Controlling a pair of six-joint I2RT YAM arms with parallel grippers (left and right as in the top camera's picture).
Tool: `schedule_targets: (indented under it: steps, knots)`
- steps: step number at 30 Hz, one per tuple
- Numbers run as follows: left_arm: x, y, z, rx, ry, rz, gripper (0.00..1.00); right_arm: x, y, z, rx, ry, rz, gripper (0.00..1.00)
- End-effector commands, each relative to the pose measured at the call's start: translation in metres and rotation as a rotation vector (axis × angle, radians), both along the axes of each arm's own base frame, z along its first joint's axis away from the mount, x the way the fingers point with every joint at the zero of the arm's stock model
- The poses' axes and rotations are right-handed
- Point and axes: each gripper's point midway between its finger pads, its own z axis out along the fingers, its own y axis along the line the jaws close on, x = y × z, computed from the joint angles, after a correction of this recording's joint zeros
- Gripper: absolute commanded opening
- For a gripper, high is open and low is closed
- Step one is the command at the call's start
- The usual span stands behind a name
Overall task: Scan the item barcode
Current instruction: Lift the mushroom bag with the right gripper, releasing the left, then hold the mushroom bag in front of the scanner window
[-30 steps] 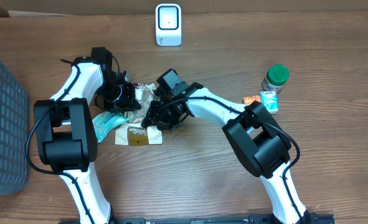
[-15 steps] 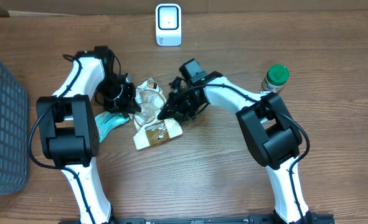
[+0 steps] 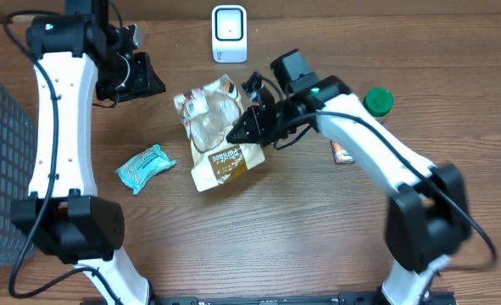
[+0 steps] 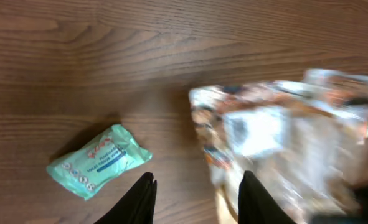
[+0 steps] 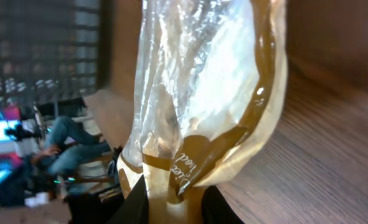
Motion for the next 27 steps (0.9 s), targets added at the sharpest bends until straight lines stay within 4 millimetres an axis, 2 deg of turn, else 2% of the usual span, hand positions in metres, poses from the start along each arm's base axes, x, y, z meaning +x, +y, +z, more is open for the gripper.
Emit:
schedule_targets:
  steps: [1, 2, 5, 8, 9, 16, 21, 27]
  knots:
    - [-0.002, 0.006, -0.021, 0.025, 0.075, 0.059, 0.30, -0.012, -0.013, 0.077, 0.090, -0.252, 0.059, 0.04]
    - [-0.003, 0.011, -0.027, 0.044, 0.097, 0.085, 0.31, -0.015, -0.021, 0.092, 0.100, -0.297, 0.056, 0.04]
    - [-0.006, 0.017, -0.039, 0.074, 0.130, 0.120, 0.37, -0.020, -0.037, 0.117, 0.112, -0.358, 0.039, 0.04]
    - [-0.009, 0.017, -0.053, 0.076, 0.158, 0.122, 0.49, -0.026, -0.053, 0.136, 0.117, -0.408, 0.020, 0.04]
    - [-0.012, 0.017, -0.062, 0.078, 0.176, 0.121, 0.56, -0.029, -0.061, 0.142, 0.113, -0.440, 0.024, 0.04]
    - [-0.017, 0.019, -0.093, 0.091, 0.216, 0.121, 0.98, -0.033, -0.065, 0.145, 0.108, -0.461, 0.034, 0.04]
    - [-0.019, 0.034, -0.101, 0.177, 0.219, 0.135, 1.00, -0.018, -0.068, 0.142, 0.051, -0.505, -0.016, 0.04]
    - [-0.015, 0.057, -0.101, 0.306, 0.200, 0.159, 1.00, 0.038, -0.086, 0.135, -0.225, -0.696, -0.255, 0.04]
